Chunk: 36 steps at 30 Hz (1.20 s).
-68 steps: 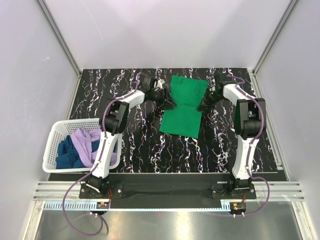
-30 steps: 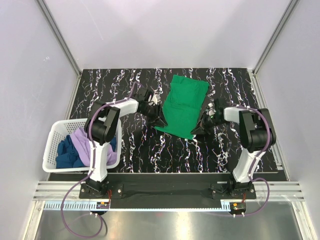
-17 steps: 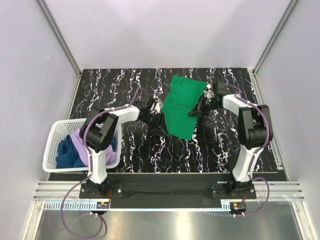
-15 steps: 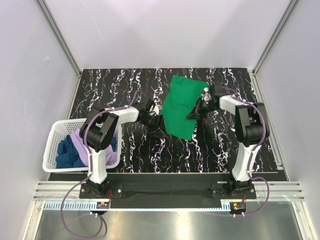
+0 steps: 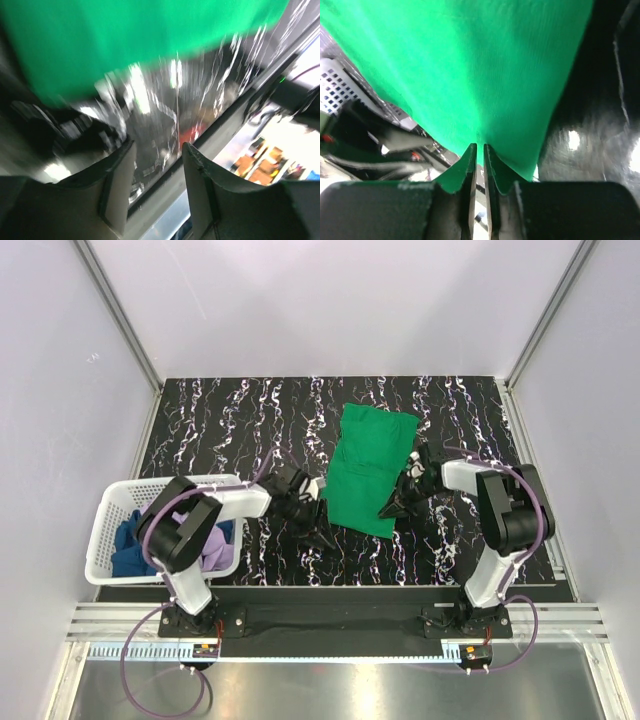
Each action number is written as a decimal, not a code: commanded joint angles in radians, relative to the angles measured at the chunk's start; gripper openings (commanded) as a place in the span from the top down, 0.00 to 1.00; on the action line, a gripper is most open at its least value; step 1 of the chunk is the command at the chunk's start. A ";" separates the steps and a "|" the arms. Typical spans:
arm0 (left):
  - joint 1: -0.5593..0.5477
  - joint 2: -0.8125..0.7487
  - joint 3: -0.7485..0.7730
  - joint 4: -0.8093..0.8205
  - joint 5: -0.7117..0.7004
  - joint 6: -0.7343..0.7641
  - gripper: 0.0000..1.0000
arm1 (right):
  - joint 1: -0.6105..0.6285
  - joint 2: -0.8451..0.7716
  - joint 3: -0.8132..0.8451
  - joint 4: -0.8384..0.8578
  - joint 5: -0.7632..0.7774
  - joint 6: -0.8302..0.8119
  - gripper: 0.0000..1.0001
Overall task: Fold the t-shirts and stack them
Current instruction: Fold the tshirt
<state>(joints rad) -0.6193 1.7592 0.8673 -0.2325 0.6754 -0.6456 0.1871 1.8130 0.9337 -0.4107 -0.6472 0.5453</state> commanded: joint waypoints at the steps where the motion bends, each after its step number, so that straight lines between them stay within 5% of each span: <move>1: -0.020 -0.120 0.019 -0.056 -0.088 0.026 0.51 | 0.002 -0.093 0.049 -0.077 0.093 -0.071 0.82; 7: 0.016 -0.080 0.316 -0.122 -0.059 0.100 0.49 | -0.020 -0.095 0.218 -0.128 0.037 -0.079 0.77; 10: 0.087 0.041 0.427 -0.013 0.039 0.020 0.65 | -0.070 -0.034 0.282 -0.051 -0.053 0.002 0.77; 15: 0.125 0.303 0.632 0.155 0.114 -0.066 0.72 | -0.098 0.124 0.393 0.082 -0.149 0.097 0.87; 20: 0.128 0.495 0.714 0.326 0.138 -0.166 0.79 | -0.103 0.238 0.401 0.194 -0.184 0.127 0.99; 25: 0.167 0.635 0.737 0.361 0.084 -0.242 0.89 | -0.179 0.348 0.298 0.318 -0.195 0.183 1.00; 32: 0.153 0.553 0.780 0.145 0.041 -0.086 0.90 | -0.215 0.344 0.384 0.175 -0.192 0.058 1.00; 36: 0.128 0.445 0.762 0.134 0.042 -0.049 0.79 | -0.215 0.284 0.470 0.121 -0.181 0.044 1.00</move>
<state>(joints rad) -0.4751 2.3398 1.6207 -0.0750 0.7479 -0.7635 -0.0345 2.1742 1.3220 -0.2359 -0.8459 0.6308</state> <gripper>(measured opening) 0.193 0.009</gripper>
